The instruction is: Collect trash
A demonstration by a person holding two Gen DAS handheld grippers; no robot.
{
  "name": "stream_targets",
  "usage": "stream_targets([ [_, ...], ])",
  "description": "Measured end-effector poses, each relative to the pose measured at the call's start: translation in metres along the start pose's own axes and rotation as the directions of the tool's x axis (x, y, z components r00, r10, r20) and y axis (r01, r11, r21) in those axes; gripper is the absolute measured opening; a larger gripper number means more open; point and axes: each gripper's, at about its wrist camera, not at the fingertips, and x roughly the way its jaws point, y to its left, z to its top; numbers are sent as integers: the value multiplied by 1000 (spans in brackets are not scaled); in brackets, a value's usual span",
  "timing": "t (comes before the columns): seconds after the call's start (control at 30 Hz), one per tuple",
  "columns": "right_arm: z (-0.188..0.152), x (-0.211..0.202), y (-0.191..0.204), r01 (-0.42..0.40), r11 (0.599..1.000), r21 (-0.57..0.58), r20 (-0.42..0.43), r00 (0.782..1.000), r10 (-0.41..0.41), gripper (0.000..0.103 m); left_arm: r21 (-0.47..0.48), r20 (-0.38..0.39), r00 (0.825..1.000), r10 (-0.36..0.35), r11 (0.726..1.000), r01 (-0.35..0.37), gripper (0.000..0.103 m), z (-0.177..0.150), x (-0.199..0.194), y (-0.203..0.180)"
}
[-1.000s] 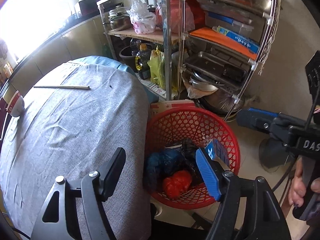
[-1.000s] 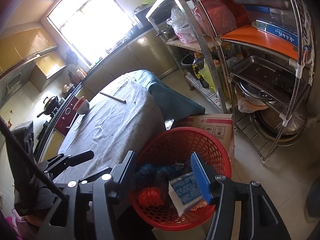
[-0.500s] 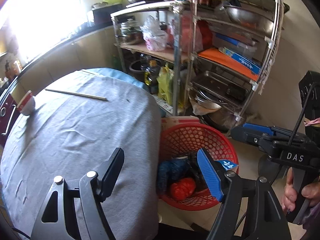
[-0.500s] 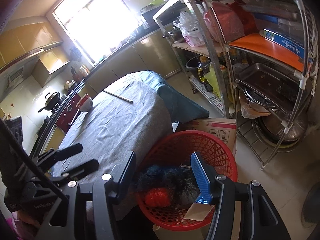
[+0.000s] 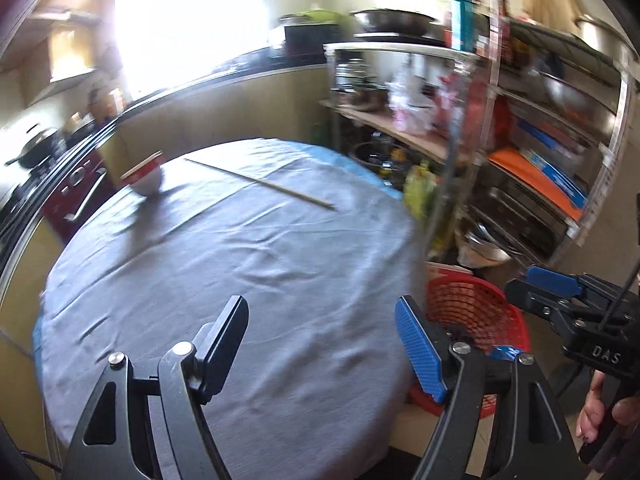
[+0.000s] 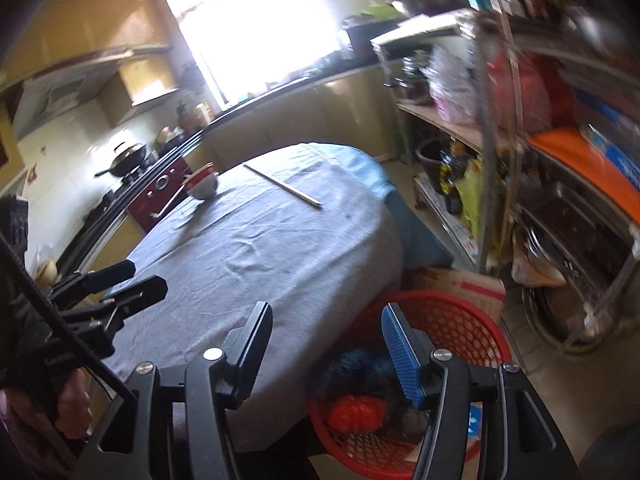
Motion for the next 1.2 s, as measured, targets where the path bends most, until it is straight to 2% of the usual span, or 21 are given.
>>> stream_targets([
  [0.2, 9, 13, 51, -44, 994, -104, 2, 999, 44, 61, -100, -21, 995, 102, 990, -104, 76, -14, -8, 51],
  [0.33, 12, 22, 87, -73, 983, -171, -6, 997, 73, 61, -174, -44, 985, 167, 970, -172, 76, -29, -15, 88],
  [0.5, 13, 36, 131, -101, 968, -231, -23, 995, 99, 61, -278, -80, 970, 228, 930, -241, 76, -52, -23, 133],
  [0.63, 12, 45, 160, -126, 955, -268, -38, 992, 121, 61, -342, -109, 950, 292, 887, -312, 76, -69, -33, 166],
  [0.77, 10, 52, 190, -149, 944, -295, -47, 989, 142, 61, -378, -123, 928, 353, 848, -372, 76, -83, -46, 192],
  [0.93, 5, 57, 220, -181, 937, -299, -61, 984, 170, 61, -397, -127, 907, 402, 818, -417, 76, -95, -61, 208],
  [1.2, -9, 62, 251, -192, 920, -342, -80, 981, 175, 61, -410, -133, 898, 420, 801, -436, 76, -106, -70, 224],
])
